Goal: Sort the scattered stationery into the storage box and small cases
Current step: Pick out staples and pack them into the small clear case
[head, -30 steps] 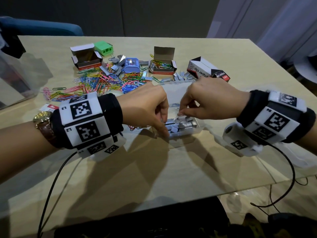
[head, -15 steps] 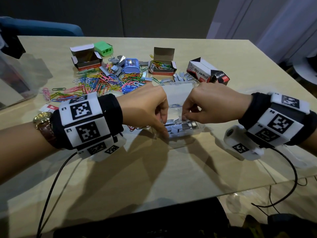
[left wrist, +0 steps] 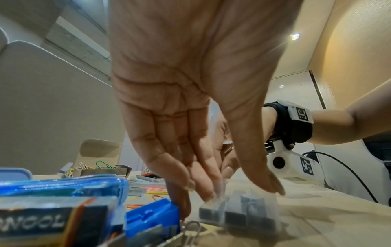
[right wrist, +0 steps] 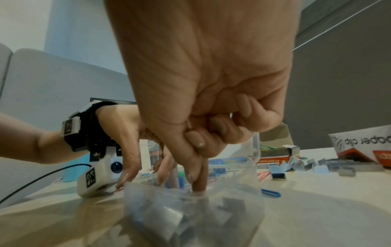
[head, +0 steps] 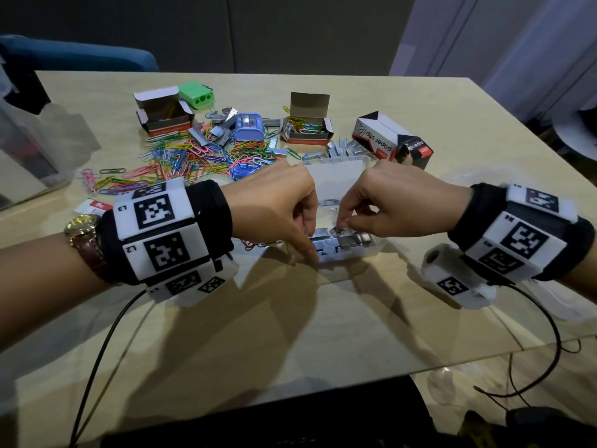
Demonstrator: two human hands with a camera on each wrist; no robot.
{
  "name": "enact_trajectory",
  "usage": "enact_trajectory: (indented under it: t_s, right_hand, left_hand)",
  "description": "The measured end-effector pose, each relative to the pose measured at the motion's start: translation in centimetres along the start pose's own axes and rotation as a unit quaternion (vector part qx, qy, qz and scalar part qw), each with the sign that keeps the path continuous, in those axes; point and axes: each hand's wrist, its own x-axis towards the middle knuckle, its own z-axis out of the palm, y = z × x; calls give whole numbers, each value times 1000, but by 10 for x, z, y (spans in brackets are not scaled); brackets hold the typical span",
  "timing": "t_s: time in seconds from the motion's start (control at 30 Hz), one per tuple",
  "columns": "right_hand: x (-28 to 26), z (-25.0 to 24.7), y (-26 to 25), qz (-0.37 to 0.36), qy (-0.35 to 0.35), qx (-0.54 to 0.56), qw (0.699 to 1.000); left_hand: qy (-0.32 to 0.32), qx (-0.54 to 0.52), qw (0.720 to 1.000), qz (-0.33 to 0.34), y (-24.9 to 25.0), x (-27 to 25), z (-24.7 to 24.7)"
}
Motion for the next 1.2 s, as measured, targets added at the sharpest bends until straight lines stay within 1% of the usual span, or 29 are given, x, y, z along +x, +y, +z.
enact_trajectory:
  t_s: [0.13,0.3,0.43,0.6,0.67,0.8,0.93,1.03,1.2]
  right_hand:
    - [2,2,2,1,-3,1,1000]
    - [5,2,4,24,4,6,1000]
    - [4,5,2,29,-6,37,999]
    - [2,-2,5,18,43,45,998]
    - [1,-6,5,9,47,28,998]
    - [2,-5,0,-3,23,-62,998]
    - [6,-1,-6,-17,17,-133,991]
    - [9,0,-9,-20,22,-160,987]
    - [9,1,-10,-17,34,-176,984]
  left_hand:
    - [-4,-3,1000,0,0,0,0]
    - [-7,-3,1000,-2,0,1,-1]
    - [-7,-6,1000,-4,-1,1,-1]
    - [-7,-3,1000,-6,0,1,-1]
    - [-10,-4,1000,-5,0,1,-1]
    - [-12,-5,1000,-3,1,1,-1]
    - [-14,-1,1000,-1,1,2,-1]
    - [-14,-3,1000,-3,0,2,-1]
    - [-16,-7,1000,-3,0,2,-2]
